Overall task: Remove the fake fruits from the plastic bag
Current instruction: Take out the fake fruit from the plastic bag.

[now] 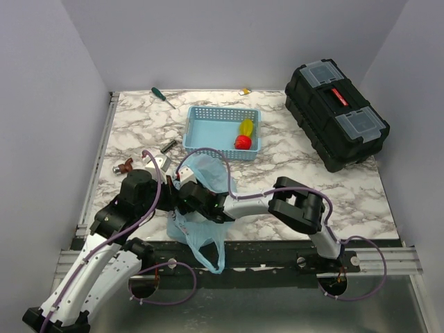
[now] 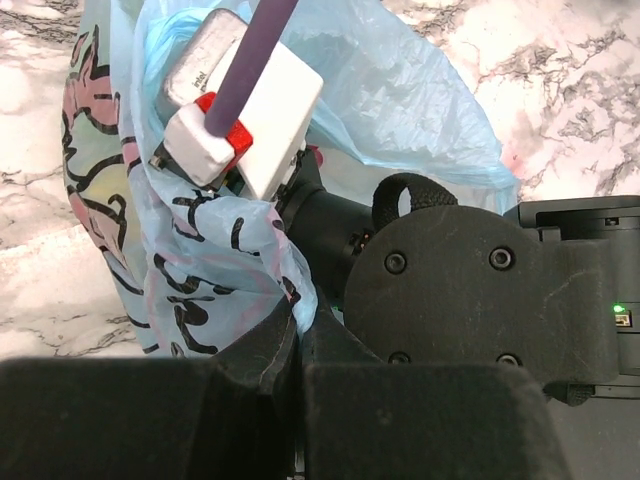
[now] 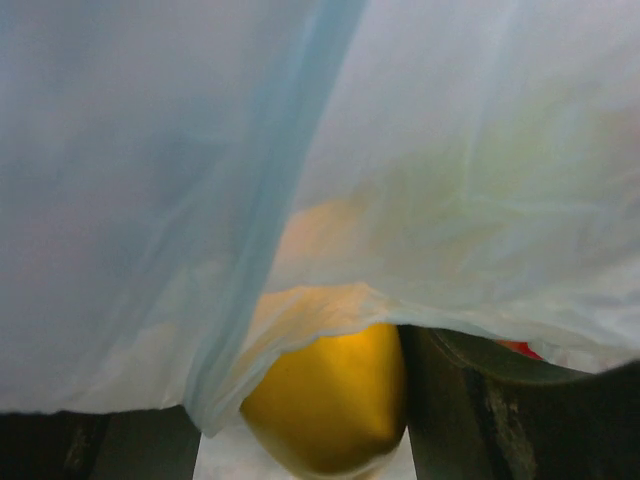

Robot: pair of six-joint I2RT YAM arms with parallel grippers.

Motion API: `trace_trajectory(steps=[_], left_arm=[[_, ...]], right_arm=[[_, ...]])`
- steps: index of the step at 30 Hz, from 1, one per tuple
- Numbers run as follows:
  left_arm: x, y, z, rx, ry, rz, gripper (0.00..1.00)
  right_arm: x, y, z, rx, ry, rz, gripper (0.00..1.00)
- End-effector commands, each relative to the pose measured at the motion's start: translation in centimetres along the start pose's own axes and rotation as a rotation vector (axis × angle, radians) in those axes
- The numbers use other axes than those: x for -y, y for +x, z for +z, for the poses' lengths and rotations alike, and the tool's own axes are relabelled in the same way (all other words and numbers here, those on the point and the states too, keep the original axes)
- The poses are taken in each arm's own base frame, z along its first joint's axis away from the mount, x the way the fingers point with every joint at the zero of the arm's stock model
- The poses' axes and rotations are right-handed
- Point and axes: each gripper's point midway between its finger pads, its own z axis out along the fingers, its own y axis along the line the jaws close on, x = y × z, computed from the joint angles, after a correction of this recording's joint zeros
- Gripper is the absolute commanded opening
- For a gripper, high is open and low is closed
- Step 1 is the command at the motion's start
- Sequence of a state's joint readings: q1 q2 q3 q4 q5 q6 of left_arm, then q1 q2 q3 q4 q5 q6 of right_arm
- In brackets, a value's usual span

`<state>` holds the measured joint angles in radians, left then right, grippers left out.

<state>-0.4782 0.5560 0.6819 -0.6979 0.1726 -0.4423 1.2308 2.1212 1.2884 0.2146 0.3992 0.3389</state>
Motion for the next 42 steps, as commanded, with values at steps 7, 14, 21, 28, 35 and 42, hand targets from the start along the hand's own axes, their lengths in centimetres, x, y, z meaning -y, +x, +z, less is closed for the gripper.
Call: trace_trajectory(steps=[7, 14, 21, 28, 35, 42], left_arm=[[-0.1, -0.2, 0.0, 0.018, -0.009, -0.012, 0.0], [-1.2, -0.6, -0.2, 0.046, -0.077, -0.027, 0.0], [-1.8, -1.3, -0.5, 0.088, -0.112, -0.033, 0.0], [-1.8, -1.1, -0.3, 0.075, -0.109, -0.033, 0.0], [-1.5, -0.9, -0.2, 0.069, -0.088, -0.034, 0.0], [-1.5, -0.8, -0.2, 0.07, -0.087, -0.036, 0.0]], right_arm=[[0.8, -0.8, -2.3, 0.013, 0.012, 0.028, 0.37], [2.4, -0.7, -5.5, 0.013, 0.031, 0.069, 0.21], [2.4, -0.7, -8.4, -0.037, -0.009, 0.121, 0.13], [0.6, -3.4, -12.1, -0.005, -0.157, 0.16, 0.1], [0.2, -7.3, -15.4, 0.093, -0.227, 0.199, 0.03], [1.0, -10.8, -18.5, 0.195, -0.237, 0.191, 0.01]])
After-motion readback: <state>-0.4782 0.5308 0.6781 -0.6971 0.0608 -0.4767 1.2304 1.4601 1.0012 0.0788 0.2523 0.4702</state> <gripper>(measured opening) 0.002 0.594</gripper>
